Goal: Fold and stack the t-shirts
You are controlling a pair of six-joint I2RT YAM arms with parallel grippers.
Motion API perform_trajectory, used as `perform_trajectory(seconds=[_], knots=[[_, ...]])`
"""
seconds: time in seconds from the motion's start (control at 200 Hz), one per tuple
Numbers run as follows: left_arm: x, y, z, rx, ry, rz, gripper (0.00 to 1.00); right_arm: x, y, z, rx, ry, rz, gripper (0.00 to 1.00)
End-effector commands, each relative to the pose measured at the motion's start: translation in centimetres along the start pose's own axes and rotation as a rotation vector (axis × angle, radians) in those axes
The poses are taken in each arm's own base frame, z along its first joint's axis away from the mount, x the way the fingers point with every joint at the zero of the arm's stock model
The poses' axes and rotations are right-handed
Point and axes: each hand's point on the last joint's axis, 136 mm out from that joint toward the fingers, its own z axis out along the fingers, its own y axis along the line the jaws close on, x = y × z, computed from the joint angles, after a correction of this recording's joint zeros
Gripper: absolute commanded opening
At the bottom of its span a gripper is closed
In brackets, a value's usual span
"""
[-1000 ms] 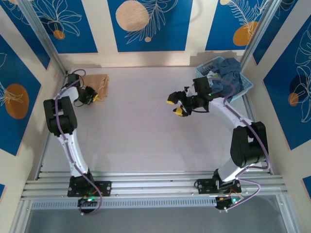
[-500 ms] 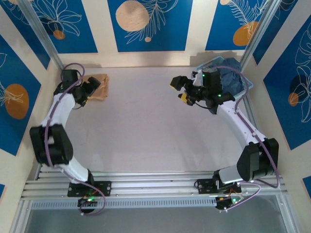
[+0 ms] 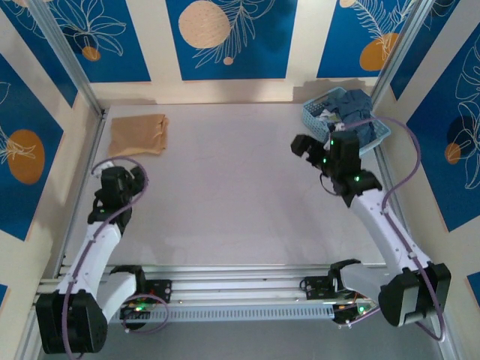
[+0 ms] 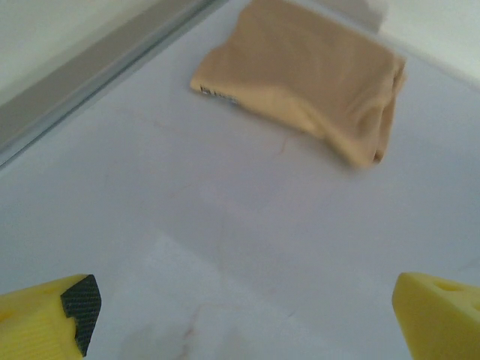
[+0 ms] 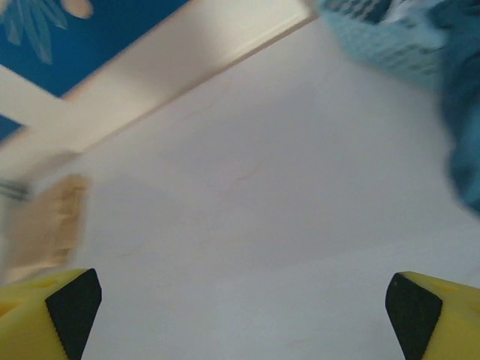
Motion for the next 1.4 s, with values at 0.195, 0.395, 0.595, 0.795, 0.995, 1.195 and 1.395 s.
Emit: perform_trajectory(seconds=[0.195, 0.395, 0.595, 0.795, 0.995, 1.195, 1.395], knots=[[1.6, -1.4, 3.0, 0.071, -0.081, 0.236, 1.00, 3.2, -8.9, 5.1, 0.257, -0.142, -0.353, 0.99], [2.9, -3.4, 7.3, 0.122, -0.022, 0.302, 1.00, 3.5, -11.5, 8.6, 0.228, -0.138, -0.380, 0.99], [1.8, -5.9, 9.9, 0.200, -0.045, 0.330, 1.00, 3.2, -12.0, 10.3, 0.163, -0.118, -0.353, 0.99], [2.1, -5.2, 6.6, 0.241, -0.259, 0.310, 1.00, 5.1, -11.2, 8.0, 0.034, -0.278, -0.402, 0.99], [3.9, -7.3, 8.6, 0.257, -0.168, 0.417, 1.00, 5.2, -10.8, 9.8, 0.020, -0.170, -0.410, 0.99], [3.7, -7.4, 8.6, 0.260, -0.192, 0.416, 1.00, 5.1, -10.7, 9.7, 0.020, -0.176, -0.412, 0.99], [3.8, -7.5, 8.5, 0.255, -0.188, 0.431, 1.00, 5.2, -10.7, 9.7, 0.017, -0.173, -0.411, 0.99]])
